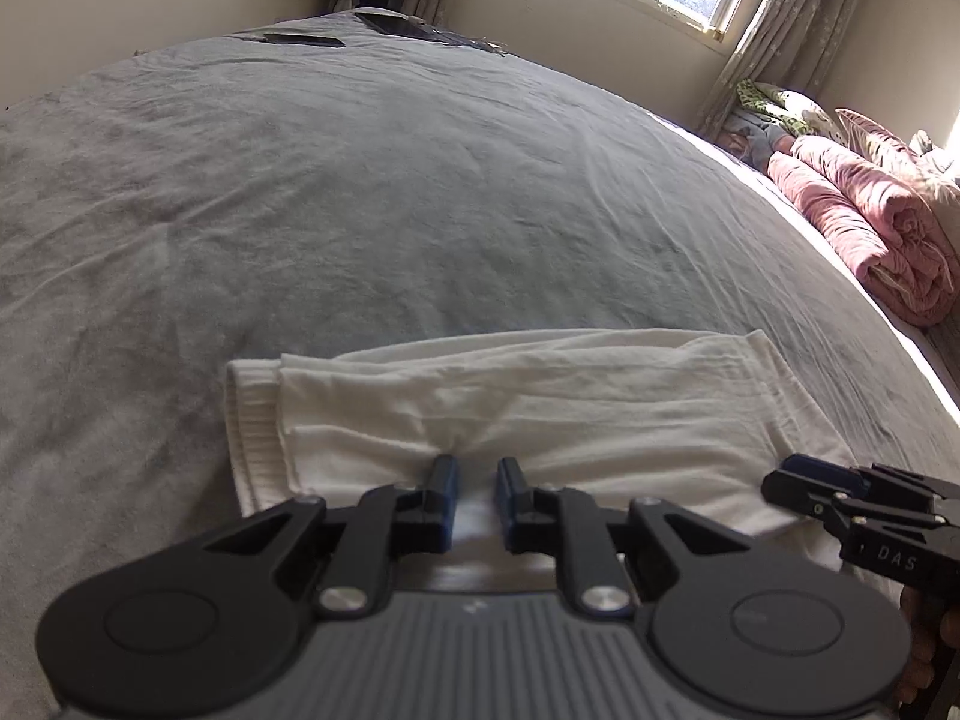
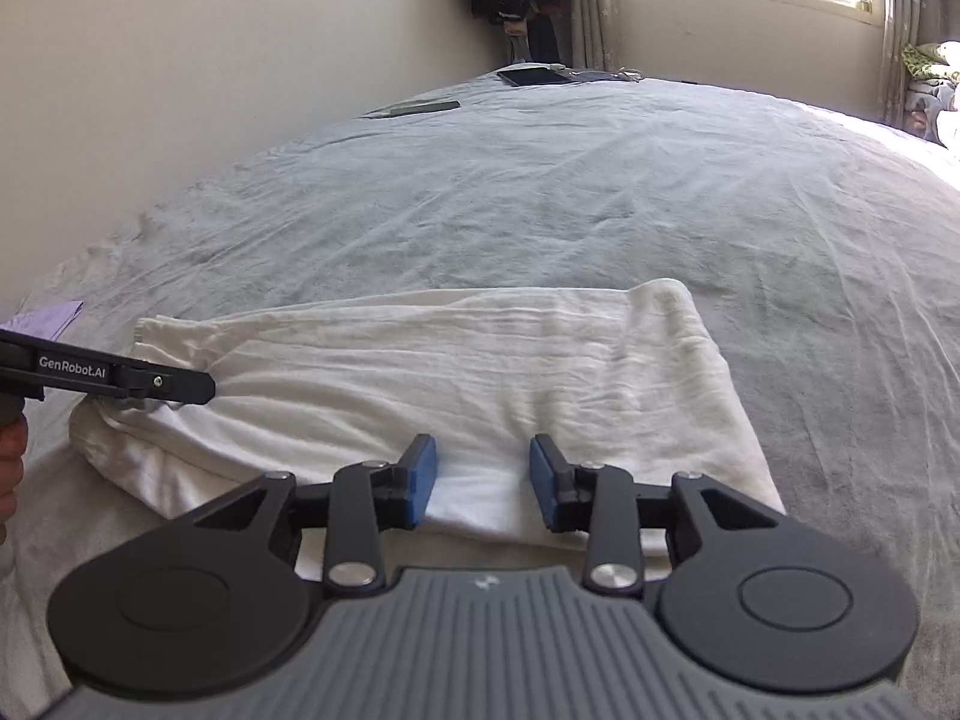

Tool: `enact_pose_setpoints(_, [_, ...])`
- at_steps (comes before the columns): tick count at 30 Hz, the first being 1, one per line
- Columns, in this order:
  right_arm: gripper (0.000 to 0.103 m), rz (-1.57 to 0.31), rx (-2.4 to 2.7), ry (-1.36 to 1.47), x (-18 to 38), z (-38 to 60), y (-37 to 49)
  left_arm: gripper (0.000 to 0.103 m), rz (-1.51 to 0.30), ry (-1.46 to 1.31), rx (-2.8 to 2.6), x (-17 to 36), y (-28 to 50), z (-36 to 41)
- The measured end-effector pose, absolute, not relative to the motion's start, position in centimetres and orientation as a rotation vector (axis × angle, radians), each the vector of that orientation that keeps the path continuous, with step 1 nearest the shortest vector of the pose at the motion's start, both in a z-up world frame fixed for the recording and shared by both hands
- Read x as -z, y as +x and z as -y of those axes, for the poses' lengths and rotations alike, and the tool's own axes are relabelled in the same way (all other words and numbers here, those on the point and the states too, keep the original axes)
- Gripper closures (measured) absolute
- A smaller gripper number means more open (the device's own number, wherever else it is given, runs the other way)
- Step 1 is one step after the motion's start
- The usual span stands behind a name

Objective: Fold clothes

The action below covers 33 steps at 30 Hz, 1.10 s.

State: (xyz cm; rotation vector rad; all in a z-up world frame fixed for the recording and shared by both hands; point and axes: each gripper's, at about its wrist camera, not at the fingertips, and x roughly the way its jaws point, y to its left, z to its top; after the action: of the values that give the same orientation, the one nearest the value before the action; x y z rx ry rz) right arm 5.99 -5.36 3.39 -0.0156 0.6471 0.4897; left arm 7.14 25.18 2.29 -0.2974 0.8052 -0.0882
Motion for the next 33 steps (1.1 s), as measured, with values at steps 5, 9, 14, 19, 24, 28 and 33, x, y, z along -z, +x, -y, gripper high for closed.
enact_pose_setpoints(5, [0.066,-0.679,-0.436,0.007,-2.9,9.0,6.7,0.088,-0.804,-0.282,0.049,-3.1,6.8,-25.4])
enact_pose_setpoints(9, [0.062,-0.657,-0.405,0.042,-3.3,11.1,6.8,0.086,-0.773,-0.251,0.026,-3.9,6.5,-24.9])
enact_pose_setpoints(14, [0.063,-0.703,-0.409,0.027,-2.2,11.4,7.3,0.083,-0.779,-0.24,0.05,-3.6,6.5,-24.2])
enact_pose_setpoints(19, [0.064,-0.724,-0.364,0.034,-3.0,12.5,7.6,0.084,-0.797,-0.3,0.034,-3.2,6.7,-25.1])
enact_pose_setpoints(24, [0.085,-0.636,-0.367,0.011,-4.7,11.7,7.7,0.083,-0.751,-0.274,0.066,-4.5,6.3,-23.5])
enact_pose_setpoints(28, [0.103,-0.638,-0.394,-0.031,-4.3,10.0,9.1,0.083,-0.764,-0.251,0.1,-4.0,6.5,-22.0])
enact_pose_setpoints(33, [0.103,-0.673,-0.305,-0.015,-1.8,10.7,10.8,0.083,-0.791,-0.237,0.077,-2.8,6.9,-21.9])
